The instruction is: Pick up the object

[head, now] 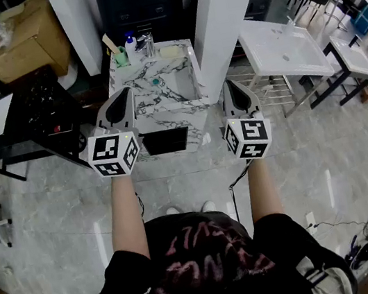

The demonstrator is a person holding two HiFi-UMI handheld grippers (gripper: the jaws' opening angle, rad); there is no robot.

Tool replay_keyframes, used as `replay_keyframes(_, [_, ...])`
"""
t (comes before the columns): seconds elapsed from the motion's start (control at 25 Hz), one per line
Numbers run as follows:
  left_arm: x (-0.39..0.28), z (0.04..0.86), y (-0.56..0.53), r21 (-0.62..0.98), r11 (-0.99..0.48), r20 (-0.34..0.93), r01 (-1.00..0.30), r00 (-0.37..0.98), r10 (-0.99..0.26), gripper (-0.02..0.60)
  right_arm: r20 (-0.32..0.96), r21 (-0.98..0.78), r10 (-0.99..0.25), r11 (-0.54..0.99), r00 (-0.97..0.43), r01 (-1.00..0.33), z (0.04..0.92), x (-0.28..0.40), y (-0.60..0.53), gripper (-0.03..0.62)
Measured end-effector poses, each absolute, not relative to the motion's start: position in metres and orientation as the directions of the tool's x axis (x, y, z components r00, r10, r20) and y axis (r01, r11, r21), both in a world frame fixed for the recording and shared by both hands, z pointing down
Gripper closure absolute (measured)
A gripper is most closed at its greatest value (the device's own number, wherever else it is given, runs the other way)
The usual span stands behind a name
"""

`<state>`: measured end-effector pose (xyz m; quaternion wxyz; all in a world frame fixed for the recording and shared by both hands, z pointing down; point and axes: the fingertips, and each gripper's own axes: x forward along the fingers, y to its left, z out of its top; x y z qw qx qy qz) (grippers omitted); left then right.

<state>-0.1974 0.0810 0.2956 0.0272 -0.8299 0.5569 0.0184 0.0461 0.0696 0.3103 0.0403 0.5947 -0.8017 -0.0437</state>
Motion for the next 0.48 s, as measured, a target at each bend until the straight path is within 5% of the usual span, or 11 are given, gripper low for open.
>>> replay_keyframes(0.48, [-0.2033,0.3031,0.0860,-0.011,-0.389,-0.051,-0.921,0.389,-0.920,0.580,0.015,0.136,-0.960,0.278,-0.279,-0.951,0.3114,0.0402,0.0789,0.580])
